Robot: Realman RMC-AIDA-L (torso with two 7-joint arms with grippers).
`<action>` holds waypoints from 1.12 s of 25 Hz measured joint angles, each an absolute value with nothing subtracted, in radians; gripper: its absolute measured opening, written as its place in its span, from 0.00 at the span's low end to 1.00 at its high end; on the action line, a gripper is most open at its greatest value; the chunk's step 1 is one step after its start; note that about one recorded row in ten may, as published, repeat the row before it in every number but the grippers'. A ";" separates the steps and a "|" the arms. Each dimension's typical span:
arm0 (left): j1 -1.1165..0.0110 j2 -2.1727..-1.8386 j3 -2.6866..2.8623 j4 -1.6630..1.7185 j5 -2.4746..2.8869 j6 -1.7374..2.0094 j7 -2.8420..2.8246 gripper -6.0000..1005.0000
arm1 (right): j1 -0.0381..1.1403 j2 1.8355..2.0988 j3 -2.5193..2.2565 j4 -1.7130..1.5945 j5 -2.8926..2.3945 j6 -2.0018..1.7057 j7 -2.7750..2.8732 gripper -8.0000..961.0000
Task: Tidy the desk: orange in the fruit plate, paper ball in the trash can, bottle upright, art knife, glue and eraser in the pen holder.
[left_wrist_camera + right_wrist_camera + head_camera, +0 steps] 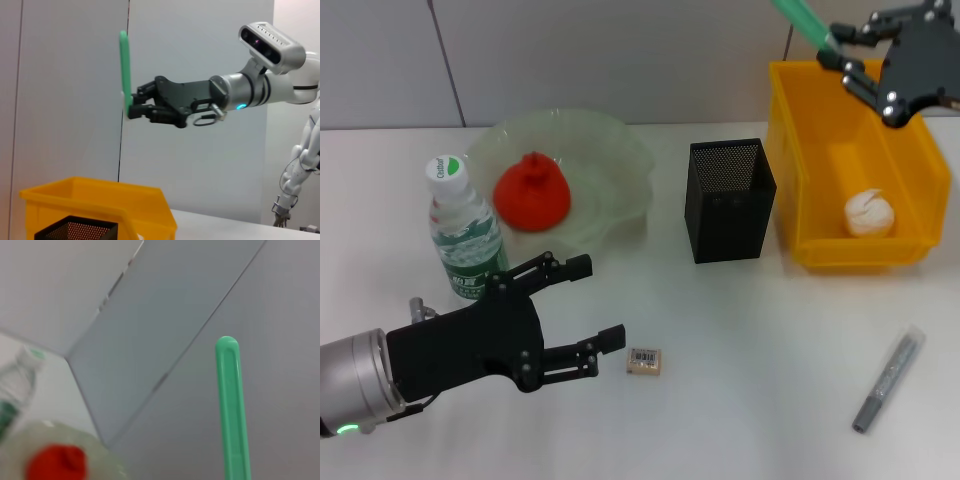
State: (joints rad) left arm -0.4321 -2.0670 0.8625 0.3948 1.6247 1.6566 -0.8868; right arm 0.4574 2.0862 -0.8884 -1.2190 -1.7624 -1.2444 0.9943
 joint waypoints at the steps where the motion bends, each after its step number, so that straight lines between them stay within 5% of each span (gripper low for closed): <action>1: -0.434 -2.068 0.862 0.392 1.621 1.657 -0.881 0.87 | 0.457 2.086 -0.897 -1.219 -1.755 -1.221 0.933 0.25; 28: -0.445 -2.075 0.860 0.258 1.522 1.582 -0.565 0.87 | 0.402 2.088 -1.210 -1.172 -1.517 -0.744 -0.411 0.29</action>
